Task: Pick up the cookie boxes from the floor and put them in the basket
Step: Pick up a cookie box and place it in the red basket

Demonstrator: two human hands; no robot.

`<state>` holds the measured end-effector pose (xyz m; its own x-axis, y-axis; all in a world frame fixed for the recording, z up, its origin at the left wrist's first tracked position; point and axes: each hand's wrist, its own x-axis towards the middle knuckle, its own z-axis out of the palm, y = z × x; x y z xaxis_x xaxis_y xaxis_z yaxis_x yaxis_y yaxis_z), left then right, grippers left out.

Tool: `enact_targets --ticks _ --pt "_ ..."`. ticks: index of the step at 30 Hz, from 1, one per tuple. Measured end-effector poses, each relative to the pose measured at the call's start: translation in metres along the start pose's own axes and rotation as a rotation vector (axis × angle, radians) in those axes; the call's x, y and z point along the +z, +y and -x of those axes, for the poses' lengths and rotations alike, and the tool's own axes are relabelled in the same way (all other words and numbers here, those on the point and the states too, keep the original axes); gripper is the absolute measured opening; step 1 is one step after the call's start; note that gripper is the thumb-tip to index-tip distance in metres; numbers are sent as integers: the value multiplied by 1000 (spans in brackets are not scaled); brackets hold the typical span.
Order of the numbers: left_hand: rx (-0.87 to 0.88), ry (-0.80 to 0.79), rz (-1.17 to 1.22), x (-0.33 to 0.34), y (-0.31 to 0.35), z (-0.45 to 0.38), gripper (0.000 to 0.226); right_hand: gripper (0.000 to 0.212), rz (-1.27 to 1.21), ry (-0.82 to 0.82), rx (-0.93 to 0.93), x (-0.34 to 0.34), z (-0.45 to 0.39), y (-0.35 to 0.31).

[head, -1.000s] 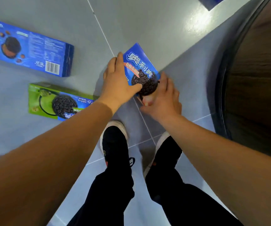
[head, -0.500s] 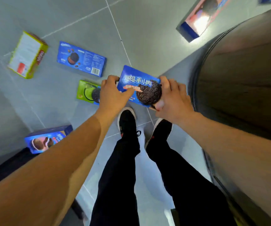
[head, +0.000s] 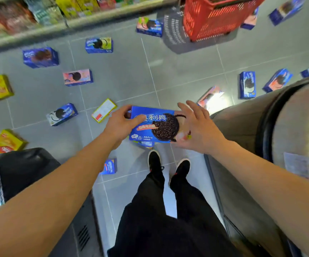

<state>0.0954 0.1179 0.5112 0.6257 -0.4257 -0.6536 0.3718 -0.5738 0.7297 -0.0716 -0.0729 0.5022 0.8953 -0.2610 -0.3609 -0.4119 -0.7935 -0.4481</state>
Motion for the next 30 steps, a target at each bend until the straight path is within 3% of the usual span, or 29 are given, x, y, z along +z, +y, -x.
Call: enact_targets --ticks 5,8,11,15,20,30 --pt "176 16 53 -40 63 52 24 101 -495 325 256 -76 11 -53" --pt "246 32 101 -52 84 65 31 85 -890 337 428 -105 10 -72" --pt "258 27 187 -51 91 69 38 82 -1171 345 545 -121 6 -70" --pt "223 10 344 -33 101 67 36 54 -1200 346 501 -140 5 -56" --pt "208 23 342 -3 133 40 48 26 -1180 382 420 -163 -12 -24" --pt "332 67 18 58 273 -67 41 22 -1165 393 321 -265 -102 86"
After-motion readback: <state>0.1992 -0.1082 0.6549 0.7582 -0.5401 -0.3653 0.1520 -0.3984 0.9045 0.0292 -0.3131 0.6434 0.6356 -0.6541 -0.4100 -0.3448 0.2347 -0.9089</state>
